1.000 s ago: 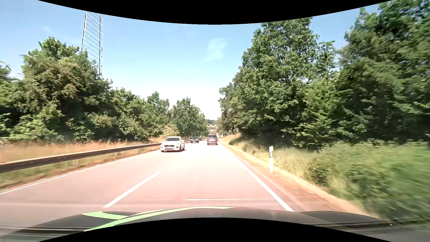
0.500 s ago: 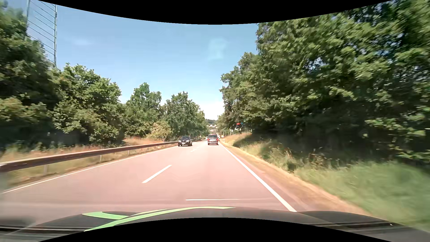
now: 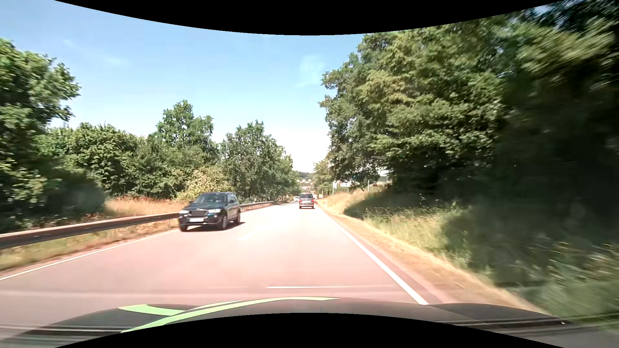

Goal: Follow the waypoints while adhering to traffic rules and regulations

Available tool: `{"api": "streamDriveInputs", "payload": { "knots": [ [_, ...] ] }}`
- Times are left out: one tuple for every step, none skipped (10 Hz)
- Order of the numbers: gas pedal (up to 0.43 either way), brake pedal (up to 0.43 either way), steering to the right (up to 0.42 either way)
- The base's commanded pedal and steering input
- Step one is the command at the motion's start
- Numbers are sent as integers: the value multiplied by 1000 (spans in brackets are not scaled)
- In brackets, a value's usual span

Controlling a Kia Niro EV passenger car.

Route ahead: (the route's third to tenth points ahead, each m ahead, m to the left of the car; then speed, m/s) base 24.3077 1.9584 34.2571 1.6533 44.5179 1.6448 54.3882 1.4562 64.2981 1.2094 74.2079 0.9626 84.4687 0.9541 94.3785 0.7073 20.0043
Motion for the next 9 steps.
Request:
{"api": "streamDriveInputs", "payload": {
  "knots": [
    [0,24,1],
    [0,30,0],
    [0,37,0],
    [0,43,0],
    [0,61,-1],
    [0,67,-1],
    [0,79,-2],
    [0,79,-2],
    [0,91,-2]
  ]
}}
